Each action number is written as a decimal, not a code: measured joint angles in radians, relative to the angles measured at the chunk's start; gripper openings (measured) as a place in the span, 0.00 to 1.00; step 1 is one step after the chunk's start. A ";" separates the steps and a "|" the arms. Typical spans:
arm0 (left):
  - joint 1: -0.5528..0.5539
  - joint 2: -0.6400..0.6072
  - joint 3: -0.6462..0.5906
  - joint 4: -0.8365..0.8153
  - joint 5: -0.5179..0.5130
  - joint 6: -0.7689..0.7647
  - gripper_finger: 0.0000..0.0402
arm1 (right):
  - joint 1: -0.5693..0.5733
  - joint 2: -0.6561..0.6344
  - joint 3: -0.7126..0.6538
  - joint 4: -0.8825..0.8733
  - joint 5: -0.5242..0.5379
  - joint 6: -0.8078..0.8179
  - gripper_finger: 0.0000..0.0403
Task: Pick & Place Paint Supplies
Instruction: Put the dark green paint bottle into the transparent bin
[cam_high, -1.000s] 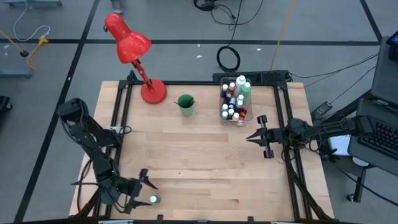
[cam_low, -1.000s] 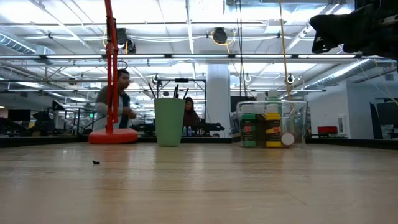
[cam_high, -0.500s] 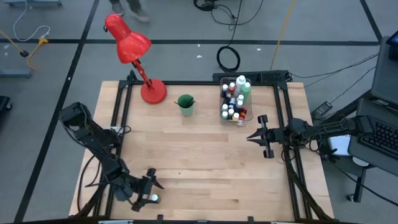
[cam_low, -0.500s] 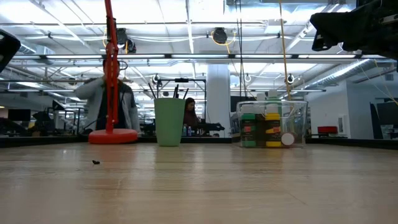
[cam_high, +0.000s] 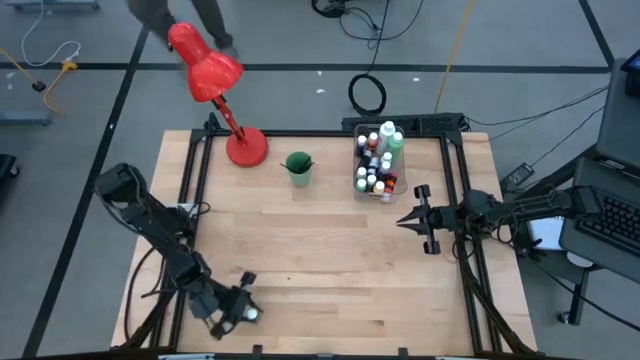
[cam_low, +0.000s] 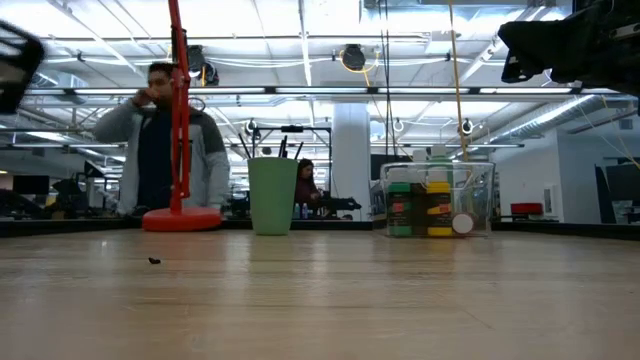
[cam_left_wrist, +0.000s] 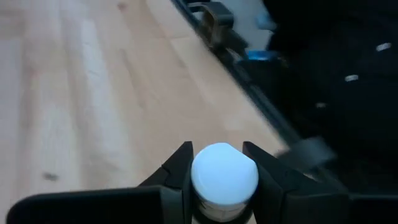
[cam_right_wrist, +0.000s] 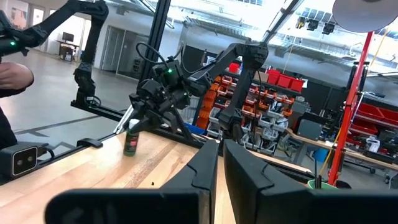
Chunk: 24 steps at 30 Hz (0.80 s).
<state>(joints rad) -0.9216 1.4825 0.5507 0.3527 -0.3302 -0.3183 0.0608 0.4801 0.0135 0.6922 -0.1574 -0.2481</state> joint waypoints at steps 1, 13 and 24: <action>0.019 -0.008 -0.002 -0.001 0.000 0.034 0.25 | 0.000 0.000 0.000 0.000 0.000 0.000 0.06; 0.638 -0.250 0.023 0.019 0.072 0.256 0.25 | 0.000 0.001 0.000 -0.005 0.000 0.027 0.06; 1.128 0.158 0.642 -0.071 0.640 0.466 0.25 | 0.000 0.009 0.000 0.006 -0.001 0.057 0.06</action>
<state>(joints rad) 0.2059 1.6406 1.1930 0.2819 0.3094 0.1477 0.0608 0.4889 0.0135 0.6979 -0.1582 -0.1913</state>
